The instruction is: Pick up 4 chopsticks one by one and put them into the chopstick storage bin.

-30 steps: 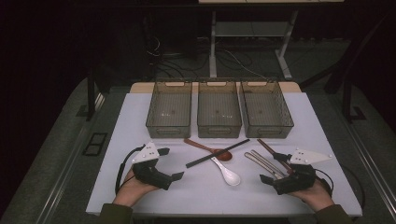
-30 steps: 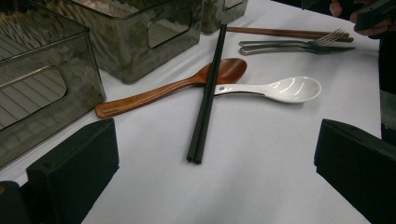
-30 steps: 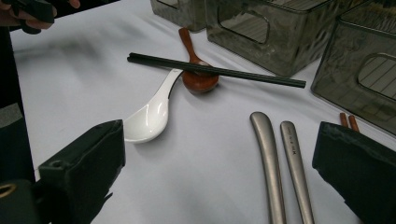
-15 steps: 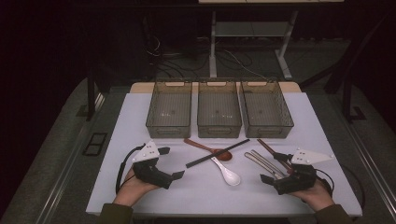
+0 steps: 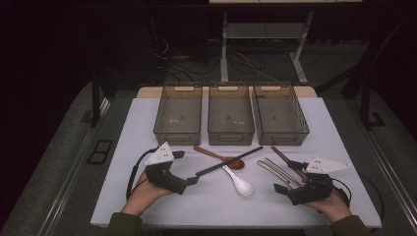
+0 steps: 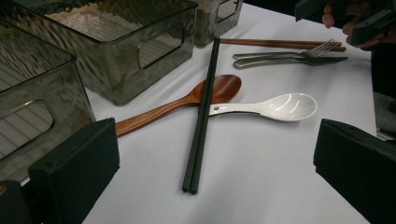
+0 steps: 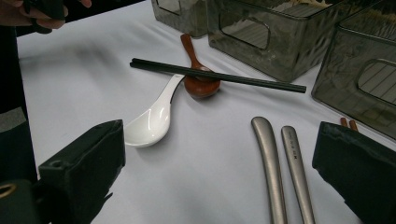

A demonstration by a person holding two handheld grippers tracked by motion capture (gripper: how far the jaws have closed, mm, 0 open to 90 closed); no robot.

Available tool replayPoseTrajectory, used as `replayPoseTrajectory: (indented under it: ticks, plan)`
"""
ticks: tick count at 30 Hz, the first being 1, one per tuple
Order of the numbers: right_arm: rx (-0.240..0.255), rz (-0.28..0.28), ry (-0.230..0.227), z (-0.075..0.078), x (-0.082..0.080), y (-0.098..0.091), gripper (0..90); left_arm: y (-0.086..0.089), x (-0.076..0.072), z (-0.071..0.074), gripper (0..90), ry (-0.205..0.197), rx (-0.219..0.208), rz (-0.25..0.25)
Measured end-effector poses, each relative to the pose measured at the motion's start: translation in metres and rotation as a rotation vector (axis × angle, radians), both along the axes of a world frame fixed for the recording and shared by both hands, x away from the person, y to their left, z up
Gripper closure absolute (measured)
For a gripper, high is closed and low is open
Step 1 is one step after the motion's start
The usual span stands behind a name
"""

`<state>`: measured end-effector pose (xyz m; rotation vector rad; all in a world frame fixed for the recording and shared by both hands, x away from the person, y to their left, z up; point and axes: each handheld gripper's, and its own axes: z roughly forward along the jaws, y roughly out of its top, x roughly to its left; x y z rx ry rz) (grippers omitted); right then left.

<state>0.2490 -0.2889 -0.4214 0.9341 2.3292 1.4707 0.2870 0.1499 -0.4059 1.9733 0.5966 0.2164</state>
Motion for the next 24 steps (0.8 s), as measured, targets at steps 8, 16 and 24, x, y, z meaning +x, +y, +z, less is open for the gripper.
replayPoseTrajectory:
  ticks: [8, 16, 24]
  plan:
    - [-0.001, -0.002, -0.003, 0.000, 0.000, 0.001, 2.7, -0.004, 0.005, 0.002, 0.0, -0.005, -0.006, -0.003]
    - [0.010, -0.004, 0.002, 0.000, 0.001, 0.001, 2.7, -0.007, 0.010, 0.006, 1.6, -0.014, -0.030, -0.004]
    - [0.010, -0.001, 0.001, -0.001, 0.003, 0.001, 2.7, -0.012, 0.015, 0.011, 2.5, -0.026, -0.040, -0.007]
